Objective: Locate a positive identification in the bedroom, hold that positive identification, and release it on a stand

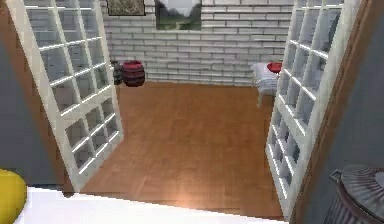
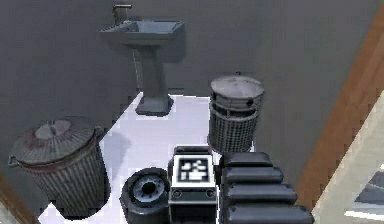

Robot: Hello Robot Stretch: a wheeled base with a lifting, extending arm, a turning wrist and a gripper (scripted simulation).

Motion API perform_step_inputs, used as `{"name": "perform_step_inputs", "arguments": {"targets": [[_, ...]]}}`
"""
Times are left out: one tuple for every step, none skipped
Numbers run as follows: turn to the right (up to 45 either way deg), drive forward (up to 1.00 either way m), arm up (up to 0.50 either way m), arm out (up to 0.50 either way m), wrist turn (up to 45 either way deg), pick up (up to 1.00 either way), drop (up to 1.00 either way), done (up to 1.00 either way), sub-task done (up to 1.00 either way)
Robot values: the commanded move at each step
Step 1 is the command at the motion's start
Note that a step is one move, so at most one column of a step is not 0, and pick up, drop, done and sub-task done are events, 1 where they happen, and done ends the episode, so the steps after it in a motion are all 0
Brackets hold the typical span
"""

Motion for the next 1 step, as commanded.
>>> {"name": "perform_step_inputs", "arguments": {"targets": [[0.0,1.00,0.00,0.00,0.0,0.00,0.00,0.00,0.00]]}}
